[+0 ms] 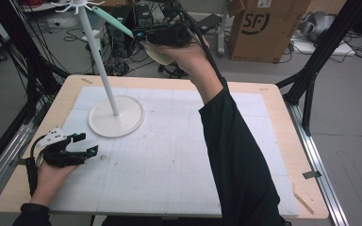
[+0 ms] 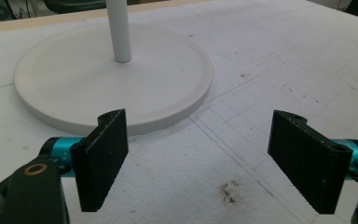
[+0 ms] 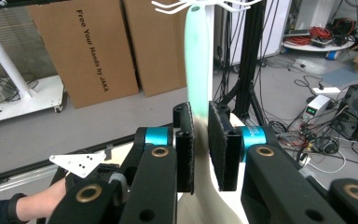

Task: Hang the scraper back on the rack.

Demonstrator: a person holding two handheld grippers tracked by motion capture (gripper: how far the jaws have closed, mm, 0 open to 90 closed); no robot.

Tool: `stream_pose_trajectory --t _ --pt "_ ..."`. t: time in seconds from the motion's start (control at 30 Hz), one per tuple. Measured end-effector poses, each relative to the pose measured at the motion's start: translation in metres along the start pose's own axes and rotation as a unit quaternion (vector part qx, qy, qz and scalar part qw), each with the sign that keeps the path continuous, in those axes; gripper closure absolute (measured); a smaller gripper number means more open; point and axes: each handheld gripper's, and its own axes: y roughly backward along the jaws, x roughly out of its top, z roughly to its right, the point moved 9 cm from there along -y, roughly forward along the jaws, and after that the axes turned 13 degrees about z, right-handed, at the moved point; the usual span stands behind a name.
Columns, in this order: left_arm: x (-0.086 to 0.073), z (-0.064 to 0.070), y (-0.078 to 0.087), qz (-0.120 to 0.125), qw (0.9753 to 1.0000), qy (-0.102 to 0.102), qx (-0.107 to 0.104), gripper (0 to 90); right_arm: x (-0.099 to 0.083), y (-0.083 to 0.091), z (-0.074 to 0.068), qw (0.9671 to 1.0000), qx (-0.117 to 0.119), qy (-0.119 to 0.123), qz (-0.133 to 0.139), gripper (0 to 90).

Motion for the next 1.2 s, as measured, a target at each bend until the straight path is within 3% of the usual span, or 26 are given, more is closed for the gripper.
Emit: stream_pose_trajectory --t 0.43,0.8,0.9,1.0,1.2 --pt "0.0 0.0 0.0 -0.001 1.0 0.001 -0.001 20.8 -0.007 -0.011 0.002 1.0 0.0 -0.002 -0.009 81.5" --pt "-0.001 0.0 -0.001 -0.001 1.0 0.001 -0.002 20.8 -0.025 -0.038 0.009 0.9995 -0.01 0.006 -0.029 80.5" --pt "-0.001 0.0 -0.001 -0.003 1.0 0.0 -0.002 20.8 -0.03 -0.044 0.008 0.9992 -0.016 0.015 -0.032 76.7" --pt "-0.001 0.0 0.0 -0.001 1.0 0.001 -0.001 20.8 -0.032 -0.044 0.005 0.9992 -0.02 0.023 -0.027 66.6" --pt "-0.001 0.001 0.0 -0.005 1.0 -0.001 -0.001 20.7 -0.047 -0.021 0.004 0.9994 -0.015 0.029 -0.011 56.9"
